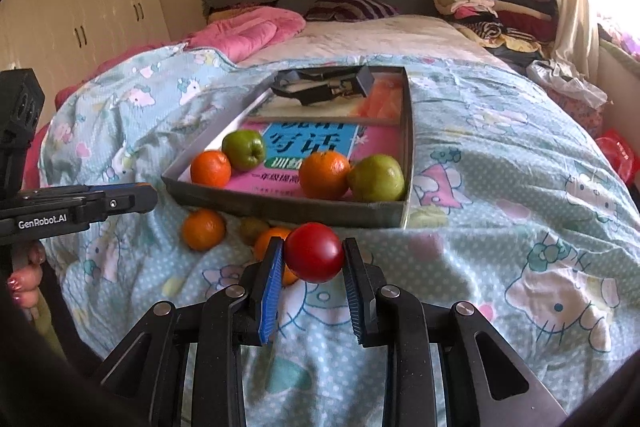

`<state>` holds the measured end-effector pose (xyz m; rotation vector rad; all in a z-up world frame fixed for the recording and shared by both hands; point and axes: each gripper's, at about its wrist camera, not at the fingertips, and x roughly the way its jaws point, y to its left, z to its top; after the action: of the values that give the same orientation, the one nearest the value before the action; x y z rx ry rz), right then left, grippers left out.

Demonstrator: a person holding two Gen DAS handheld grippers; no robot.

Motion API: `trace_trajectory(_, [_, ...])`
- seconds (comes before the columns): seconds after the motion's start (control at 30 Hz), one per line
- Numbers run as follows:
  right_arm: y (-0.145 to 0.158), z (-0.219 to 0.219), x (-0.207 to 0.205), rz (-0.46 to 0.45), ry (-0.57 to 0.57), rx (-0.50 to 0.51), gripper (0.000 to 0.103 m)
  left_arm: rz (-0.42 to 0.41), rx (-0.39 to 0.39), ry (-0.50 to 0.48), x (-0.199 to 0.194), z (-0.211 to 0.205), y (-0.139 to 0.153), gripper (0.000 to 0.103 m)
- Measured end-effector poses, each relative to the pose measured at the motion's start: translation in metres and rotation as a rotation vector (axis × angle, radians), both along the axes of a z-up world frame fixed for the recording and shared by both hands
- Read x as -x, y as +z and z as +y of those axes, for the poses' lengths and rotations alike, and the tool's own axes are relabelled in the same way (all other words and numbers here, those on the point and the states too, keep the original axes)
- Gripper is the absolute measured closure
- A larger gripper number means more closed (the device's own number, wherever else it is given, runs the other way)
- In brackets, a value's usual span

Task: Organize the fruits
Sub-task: 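Grasp a small brown fruit with the left tool while the right tool grasps the red tomato, then carry the small brown fruit and the red tomato over the tray rim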

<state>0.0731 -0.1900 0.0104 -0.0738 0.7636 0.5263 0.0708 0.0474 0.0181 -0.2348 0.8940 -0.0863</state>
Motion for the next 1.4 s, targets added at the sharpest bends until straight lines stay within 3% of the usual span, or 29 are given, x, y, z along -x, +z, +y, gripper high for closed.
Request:
trace_trajectory(0.63, [0.020,0.018,-0.023,-0.061,0.006,0.002,0.073,-0.014,-0.066,0.017,-0.035,-0.004,0.006,0.076])
trace_trajectory(1.4, [0.005,0.027,-0.045,-0.084,-0.013,0.080,0.073,0.018,-0.111,0.053,-0.050,0.001,-0.009,0.075])
